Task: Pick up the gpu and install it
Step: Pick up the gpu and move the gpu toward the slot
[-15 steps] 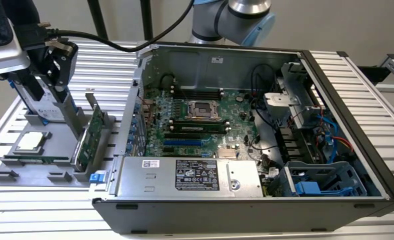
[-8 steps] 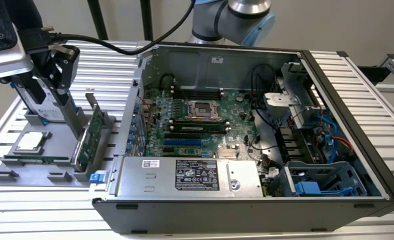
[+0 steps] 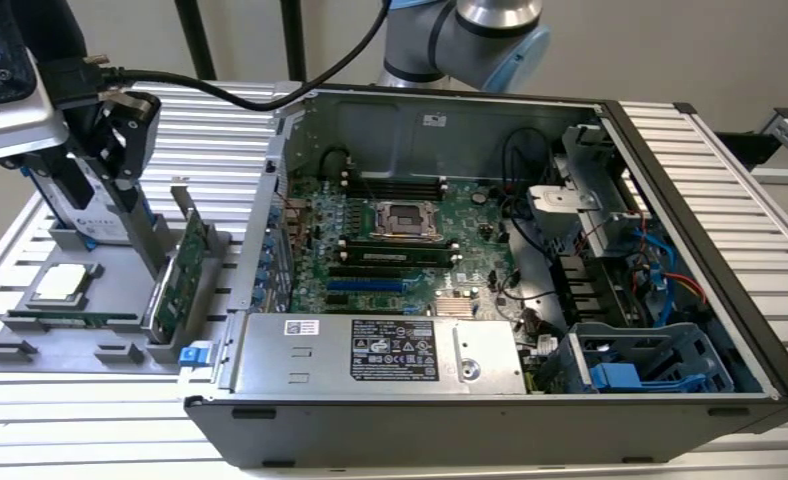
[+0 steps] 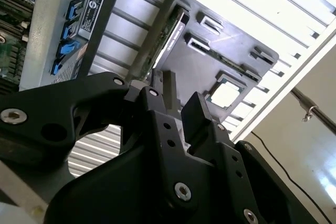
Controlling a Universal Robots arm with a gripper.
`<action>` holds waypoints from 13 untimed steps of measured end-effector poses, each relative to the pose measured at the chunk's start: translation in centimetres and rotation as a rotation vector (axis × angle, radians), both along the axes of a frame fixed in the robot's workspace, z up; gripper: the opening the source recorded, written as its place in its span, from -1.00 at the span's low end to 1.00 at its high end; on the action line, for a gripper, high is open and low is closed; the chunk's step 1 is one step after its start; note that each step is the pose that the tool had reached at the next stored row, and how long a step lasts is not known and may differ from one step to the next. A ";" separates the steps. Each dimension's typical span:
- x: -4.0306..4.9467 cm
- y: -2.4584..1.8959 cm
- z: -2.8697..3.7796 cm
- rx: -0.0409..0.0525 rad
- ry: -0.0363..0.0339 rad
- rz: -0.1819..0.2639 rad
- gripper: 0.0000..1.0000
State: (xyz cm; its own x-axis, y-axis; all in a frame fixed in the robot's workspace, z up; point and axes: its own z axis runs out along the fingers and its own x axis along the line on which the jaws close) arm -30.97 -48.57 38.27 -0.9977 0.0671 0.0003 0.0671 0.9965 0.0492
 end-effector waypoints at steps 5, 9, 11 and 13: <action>0.00 0.29 -0.25 0.0001 -0.0085 0.000 1.00; 0.00 0.60 -0.47 0.0000 -0.0144 0.000 1.00; 0.00 0.70 -0.62 0.0002 -0.0179 0.000 1.00; 0.00 0.77 -0.75 0.0000 -0.0206 0.000 1.00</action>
